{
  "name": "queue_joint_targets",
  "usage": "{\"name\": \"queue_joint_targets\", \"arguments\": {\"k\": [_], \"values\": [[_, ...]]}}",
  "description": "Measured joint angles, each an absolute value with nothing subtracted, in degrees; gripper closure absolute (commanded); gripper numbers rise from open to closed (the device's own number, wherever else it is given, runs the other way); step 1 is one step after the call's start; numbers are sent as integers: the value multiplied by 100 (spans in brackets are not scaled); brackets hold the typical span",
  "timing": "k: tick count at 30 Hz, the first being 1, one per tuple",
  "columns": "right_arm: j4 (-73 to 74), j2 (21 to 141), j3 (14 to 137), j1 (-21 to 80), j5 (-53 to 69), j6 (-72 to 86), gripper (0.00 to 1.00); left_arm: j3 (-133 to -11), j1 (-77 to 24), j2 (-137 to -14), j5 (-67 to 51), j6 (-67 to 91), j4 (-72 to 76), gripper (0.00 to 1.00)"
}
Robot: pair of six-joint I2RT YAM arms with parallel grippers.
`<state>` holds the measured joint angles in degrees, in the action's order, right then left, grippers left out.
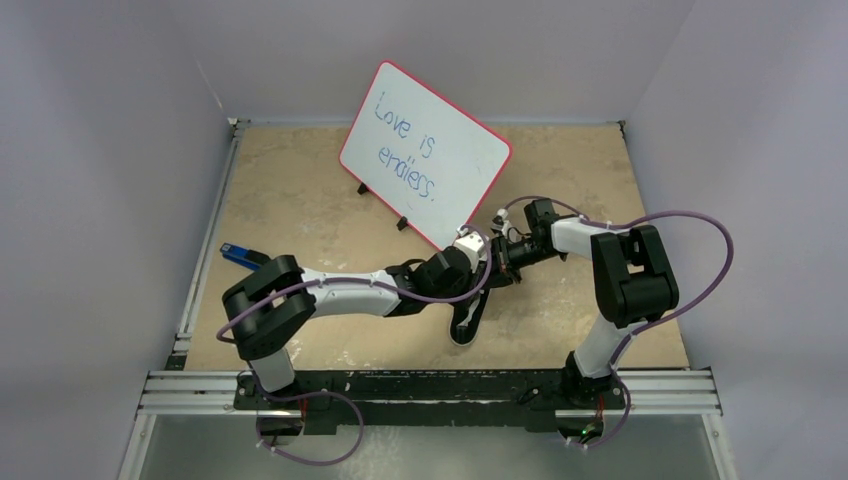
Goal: Tie the shoes
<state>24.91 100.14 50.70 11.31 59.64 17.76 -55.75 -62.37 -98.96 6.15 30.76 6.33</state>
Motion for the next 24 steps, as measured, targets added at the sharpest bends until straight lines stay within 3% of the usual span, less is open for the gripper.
{"name": "queue_joint_targets", "arguments": {"k": [4, 7, 11, 15, 24], "values": [[2458, 10012, 5072, 1118, 5909, 1776, 100, -5616, -6219, -9959, 613, 3037, 565, 100], [2440, 10012, 5103, 1114, 5881, 1774, 94, -5660, -6206, -9959, 578, 2982, 451, 100], [2810, 9950, 5336, 1135, 5489, 1710, 71, -5714, -6145, -9900, 320, 2934, 274, 100], [3238, 9498, 5671, 1160, 4565, 1592, 56, -5714, -5867, -9612, -587, 3035, -40, 100], [3326, 7609, 5520, 1157, 3514, 1542, 46, -5507, -5089, -9406, -2582, 3802, 200, 100]]}}
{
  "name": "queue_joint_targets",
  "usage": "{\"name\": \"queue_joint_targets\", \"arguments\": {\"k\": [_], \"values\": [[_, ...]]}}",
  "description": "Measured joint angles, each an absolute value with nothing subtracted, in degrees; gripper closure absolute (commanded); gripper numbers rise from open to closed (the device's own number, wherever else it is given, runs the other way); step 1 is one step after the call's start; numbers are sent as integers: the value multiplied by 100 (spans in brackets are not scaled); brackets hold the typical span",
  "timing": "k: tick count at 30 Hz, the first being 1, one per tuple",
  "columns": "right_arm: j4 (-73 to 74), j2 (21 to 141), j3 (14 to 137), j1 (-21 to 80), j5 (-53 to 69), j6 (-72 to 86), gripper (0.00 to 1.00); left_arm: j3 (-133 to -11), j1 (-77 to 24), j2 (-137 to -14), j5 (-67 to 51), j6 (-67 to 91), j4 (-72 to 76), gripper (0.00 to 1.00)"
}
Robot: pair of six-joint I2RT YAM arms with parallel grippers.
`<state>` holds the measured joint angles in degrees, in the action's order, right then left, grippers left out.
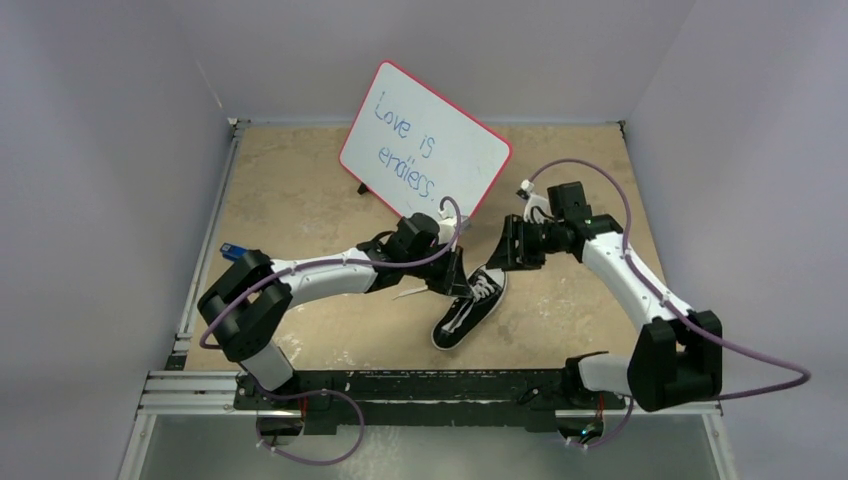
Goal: Tie the shoes
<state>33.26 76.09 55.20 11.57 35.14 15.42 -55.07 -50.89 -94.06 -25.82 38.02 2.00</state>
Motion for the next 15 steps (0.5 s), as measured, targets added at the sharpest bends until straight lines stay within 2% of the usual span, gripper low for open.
{"name": "queue_joint_targets", "arguments": {"k": [3, 8, 15], "values": [[3245, 7336, 5052, 1160, 3629, 1719, 44, -5507, -5065, -9443, -2729, 3863, 296, 100], [2965, 7522, 4228, 1138, 3701, 2392, 37, -5507, -5074, -9502, -2626, 3837, 250, 100], [1918, 8254, 3975, 1079, 3833, 3155, 37, -5516, -5078, -9782, -2576, 3857, 366, 100]]}}
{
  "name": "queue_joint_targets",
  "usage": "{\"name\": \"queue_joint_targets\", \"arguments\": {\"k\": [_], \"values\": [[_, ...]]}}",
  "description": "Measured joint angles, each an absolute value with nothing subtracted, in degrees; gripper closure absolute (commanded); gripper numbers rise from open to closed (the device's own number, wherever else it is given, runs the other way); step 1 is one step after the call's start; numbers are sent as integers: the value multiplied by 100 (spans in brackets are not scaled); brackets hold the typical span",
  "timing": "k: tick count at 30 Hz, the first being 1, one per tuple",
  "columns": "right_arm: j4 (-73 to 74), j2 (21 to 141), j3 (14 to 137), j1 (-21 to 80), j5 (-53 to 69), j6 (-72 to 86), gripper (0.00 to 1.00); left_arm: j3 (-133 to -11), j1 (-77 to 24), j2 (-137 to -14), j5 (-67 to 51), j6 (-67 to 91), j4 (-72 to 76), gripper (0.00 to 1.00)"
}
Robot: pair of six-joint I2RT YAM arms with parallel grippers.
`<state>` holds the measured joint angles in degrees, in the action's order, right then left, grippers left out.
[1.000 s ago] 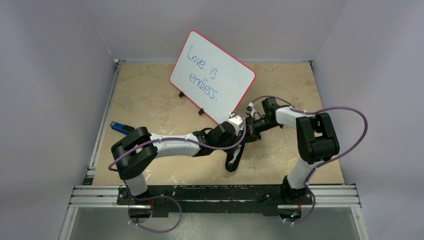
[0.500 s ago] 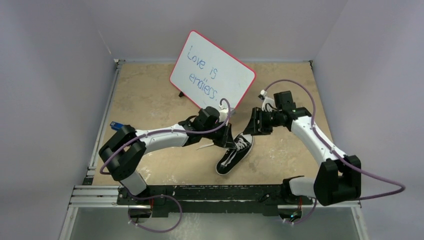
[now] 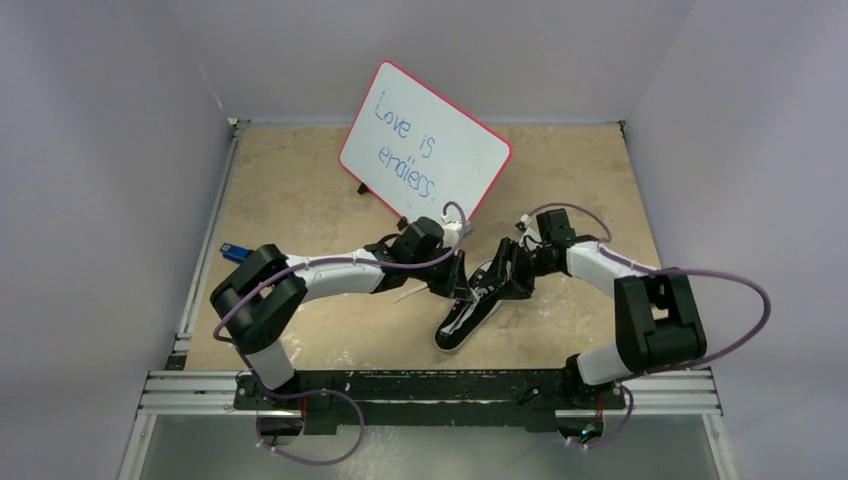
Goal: Tie the shoes
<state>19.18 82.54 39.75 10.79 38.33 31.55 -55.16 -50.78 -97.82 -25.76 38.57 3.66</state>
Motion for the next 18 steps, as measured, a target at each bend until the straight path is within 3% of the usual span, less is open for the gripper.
{"name": "queue_joint_targets", "arguments": {"k": [11, 18], "values": [[1715, 9898, 5446, 1098, 4300, 3048, 38, -5446, -5019, -9791, -2600, 3992, 631, 100], [2617, 9122, 5546, 1083, 3642, 2475, 32, -5446, -4939, -9684, -2565, 3986, 462, 96]]}}
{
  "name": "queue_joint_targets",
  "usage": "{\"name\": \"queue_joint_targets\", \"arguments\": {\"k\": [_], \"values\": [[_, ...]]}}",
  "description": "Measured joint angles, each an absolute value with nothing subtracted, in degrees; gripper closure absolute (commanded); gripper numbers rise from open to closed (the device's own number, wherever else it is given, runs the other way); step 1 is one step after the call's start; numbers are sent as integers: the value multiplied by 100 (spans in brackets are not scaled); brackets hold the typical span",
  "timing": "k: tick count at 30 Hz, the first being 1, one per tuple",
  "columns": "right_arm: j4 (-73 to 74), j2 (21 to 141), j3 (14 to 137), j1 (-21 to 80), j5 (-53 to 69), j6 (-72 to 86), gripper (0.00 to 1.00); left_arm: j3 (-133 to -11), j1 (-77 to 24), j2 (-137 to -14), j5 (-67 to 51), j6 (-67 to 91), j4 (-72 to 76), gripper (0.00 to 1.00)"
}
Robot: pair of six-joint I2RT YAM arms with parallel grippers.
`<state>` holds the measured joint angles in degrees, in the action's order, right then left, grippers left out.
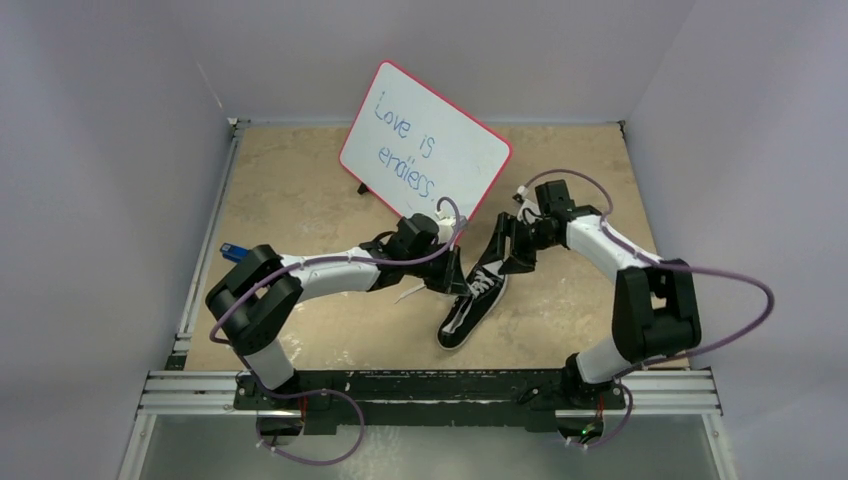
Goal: Tie the shoes
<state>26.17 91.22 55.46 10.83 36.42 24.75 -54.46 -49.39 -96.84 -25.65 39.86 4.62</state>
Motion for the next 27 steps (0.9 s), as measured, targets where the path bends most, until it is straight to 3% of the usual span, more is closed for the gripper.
{"name": "queue_joint_targets", "arguments": {"k": [4, 10, 14, 22, 27], "values": [[2818, 8436, 5164, 1044, 3380, 2394, 34, -5457, -4939, -9703, -2689, 3999, 416, 94], [2692, 8720, 4644, 1044, 3277, 2438, 36, -5655, -4941, -9780, -2823, 3983, 60, 90], [2329, 9008, 4626, 1050, 3271, 2480, 48, -5736, -4941, -9786, -2836, 3970, -154, 90], [1839, 9336, 4606, 1041, 3273, 2897, 100, -5739, -4941, -9784, -2873, 3990, -290, 92], [1802, 9343, 4606, 1046, 3267, 3017, 100, -5736, -4912, -9699, -2764, 4007, -368, 89]]}}
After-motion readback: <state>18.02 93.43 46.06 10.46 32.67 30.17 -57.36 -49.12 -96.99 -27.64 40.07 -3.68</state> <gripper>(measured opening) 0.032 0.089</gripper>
